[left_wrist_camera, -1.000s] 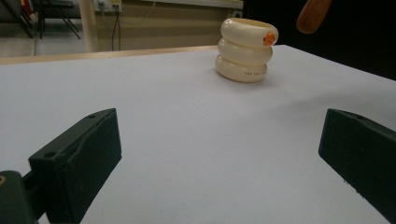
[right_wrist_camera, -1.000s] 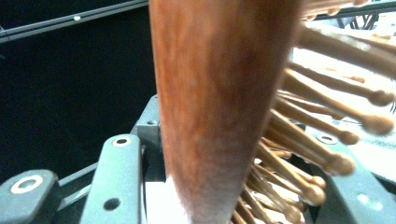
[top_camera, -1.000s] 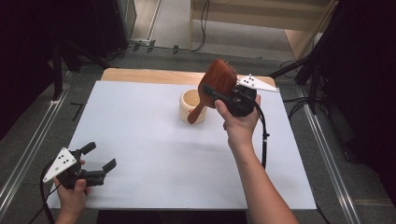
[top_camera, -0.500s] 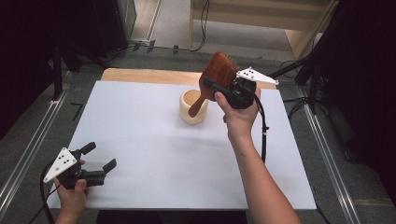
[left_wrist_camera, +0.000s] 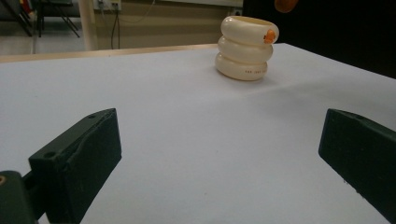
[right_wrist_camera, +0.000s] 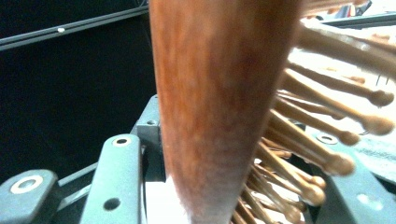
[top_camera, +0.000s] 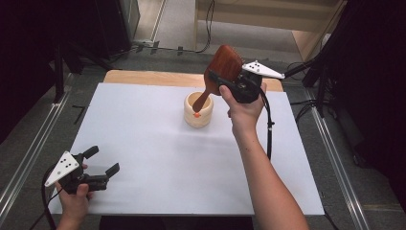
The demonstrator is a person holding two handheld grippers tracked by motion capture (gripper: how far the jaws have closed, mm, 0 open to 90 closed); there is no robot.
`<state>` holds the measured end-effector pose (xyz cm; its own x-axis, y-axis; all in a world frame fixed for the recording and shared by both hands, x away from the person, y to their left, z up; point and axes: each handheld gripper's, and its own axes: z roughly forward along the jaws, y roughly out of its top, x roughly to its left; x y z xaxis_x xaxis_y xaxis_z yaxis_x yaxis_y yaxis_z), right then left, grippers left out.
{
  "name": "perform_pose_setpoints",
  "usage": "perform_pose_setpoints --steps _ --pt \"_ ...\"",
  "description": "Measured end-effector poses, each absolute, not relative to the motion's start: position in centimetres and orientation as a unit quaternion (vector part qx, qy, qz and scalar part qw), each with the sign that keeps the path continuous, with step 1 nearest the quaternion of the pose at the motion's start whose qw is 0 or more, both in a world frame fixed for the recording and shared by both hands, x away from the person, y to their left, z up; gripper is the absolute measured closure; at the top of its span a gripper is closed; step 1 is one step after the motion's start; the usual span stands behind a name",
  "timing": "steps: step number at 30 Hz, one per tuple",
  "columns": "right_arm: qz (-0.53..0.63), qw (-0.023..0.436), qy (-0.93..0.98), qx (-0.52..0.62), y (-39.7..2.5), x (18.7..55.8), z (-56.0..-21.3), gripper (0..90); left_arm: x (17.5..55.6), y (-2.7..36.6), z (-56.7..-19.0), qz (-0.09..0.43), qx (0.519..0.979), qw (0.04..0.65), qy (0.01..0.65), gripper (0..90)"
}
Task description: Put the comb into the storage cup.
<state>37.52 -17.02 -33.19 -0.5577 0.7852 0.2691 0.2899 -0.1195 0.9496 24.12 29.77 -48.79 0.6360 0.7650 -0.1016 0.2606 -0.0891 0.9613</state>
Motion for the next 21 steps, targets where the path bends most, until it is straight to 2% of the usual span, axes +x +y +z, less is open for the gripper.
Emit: perform_pose_setpoints --steps 21 --pt "0.600 0.225 0.629 0.441 -16.5 40.1 -33.7 49.4 24.2 29.8 -48.8 0.220 0.705 0.568 0.363 0.0"
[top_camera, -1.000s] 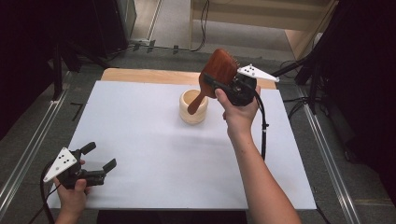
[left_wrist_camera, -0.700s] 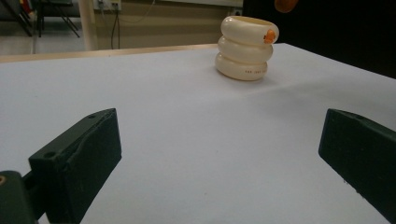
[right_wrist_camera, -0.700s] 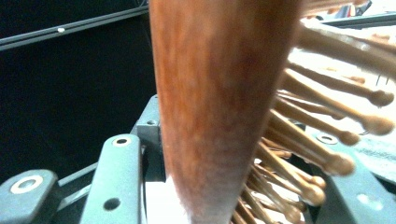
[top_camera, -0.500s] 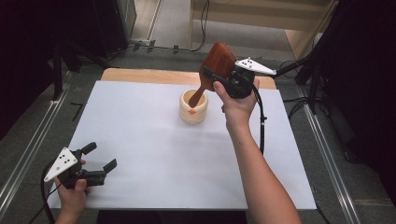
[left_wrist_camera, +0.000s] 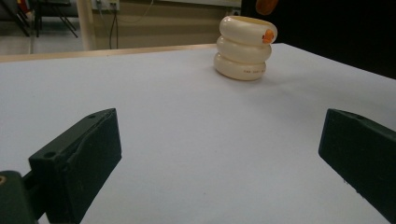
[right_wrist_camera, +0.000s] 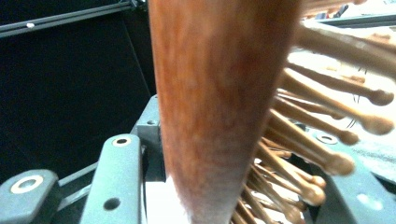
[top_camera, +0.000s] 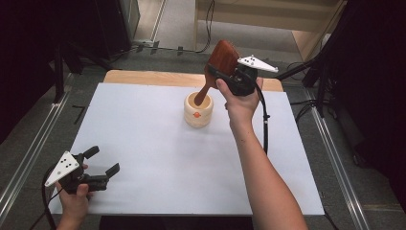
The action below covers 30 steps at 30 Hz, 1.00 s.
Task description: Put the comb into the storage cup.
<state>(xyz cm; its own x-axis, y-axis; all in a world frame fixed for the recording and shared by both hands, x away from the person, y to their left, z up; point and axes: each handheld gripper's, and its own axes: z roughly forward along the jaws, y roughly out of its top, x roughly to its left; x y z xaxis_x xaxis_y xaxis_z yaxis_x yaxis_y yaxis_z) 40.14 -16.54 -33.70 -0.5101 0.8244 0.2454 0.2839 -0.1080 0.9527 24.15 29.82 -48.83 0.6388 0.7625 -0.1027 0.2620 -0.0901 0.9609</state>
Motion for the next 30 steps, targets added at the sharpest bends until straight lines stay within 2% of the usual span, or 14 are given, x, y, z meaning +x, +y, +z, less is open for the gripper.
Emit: perform_pose_setpoints --steps 30 --pt "0.565 0.225 0.639 0.471 -15.1 42.5 -37.4 49.3 24.1 29.8 -48.8 0.218 0.706 0.570 0.359 0.0"
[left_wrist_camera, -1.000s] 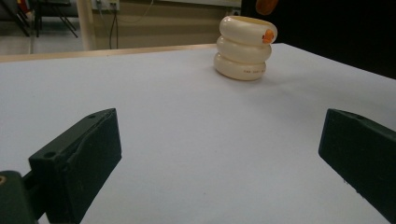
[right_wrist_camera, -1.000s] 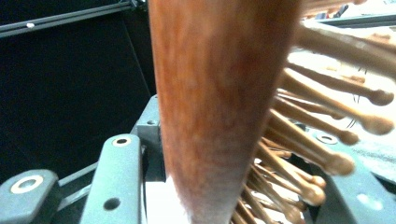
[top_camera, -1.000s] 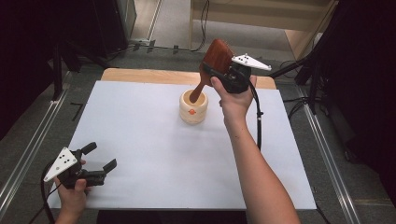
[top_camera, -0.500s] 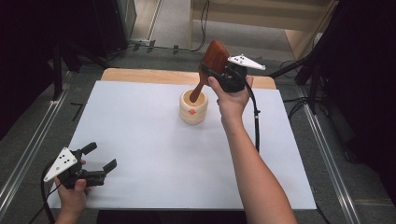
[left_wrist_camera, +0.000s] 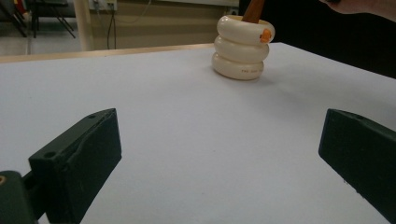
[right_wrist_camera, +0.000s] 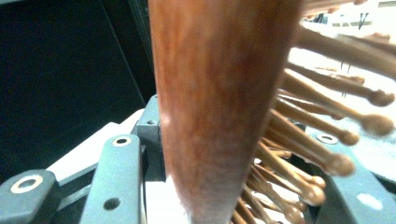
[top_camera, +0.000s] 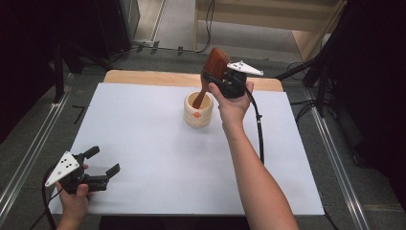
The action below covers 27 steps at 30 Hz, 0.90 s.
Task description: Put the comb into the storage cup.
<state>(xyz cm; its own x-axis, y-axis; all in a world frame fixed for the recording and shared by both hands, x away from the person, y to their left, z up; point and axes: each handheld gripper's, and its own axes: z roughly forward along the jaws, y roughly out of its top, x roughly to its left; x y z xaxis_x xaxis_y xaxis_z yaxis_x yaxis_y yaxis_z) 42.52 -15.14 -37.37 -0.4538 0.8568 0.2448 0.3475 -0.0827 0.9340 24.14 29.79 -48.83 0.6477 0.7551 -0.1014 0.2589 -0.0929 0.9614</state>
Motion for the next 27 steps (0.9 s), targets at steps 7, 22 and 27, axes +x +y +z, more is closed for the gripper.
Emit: perform_pose_setpoints --steps 7,22,27 --pt "0.558 0.219 0.640 0.480 -14.9 42.9 -38.6 49.3 24.1 29.8 -48.8 0.218 0.706 0.571 0.357 0.0" --pt "0.548 0.212 0.645 0.488 -14.5 43.4 -40.3 49.3 24.1 29.8 -48.8 0.217 0.708 0.570 0.357 0.0" --pt "0.547 0.208 0.646 0.489 -14.1 43.5 -40.9 49.3 24.1 29.8 -48.8 0.216 0.708 0.570 0.356 0.0"
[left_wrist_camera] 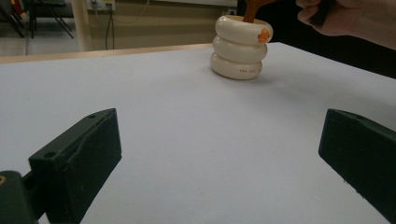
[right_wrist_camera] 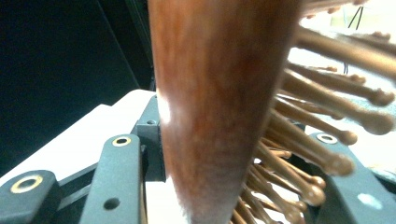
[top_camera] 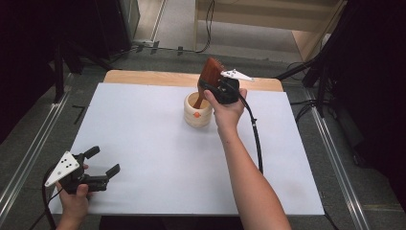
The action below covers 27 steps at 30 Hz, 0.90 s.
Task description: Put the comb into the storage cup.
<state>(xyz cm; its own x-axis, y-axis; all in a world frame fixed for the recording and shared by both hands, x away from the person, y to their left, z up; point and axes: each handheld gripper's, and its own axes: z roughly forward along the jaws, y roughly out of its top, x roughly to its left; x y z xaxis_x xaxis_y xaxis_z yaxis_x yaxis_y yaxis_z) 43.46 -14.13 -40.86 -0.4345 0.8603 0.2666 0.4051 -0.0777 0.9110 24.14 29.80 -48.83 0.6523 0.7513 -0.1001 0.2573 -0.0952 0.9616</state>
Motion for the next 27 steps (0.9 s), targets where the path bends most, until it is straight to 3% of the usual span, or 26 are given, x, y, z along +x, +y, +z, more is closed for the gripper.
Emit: perform_pose_setpoints --steps 27 --pt "0.551 0.182 0.628 0.518 -14.3 44.0 -43.3 49.0 24.1 29.8 -48.8 0.214 0.709 0.571 0.355 0.0"
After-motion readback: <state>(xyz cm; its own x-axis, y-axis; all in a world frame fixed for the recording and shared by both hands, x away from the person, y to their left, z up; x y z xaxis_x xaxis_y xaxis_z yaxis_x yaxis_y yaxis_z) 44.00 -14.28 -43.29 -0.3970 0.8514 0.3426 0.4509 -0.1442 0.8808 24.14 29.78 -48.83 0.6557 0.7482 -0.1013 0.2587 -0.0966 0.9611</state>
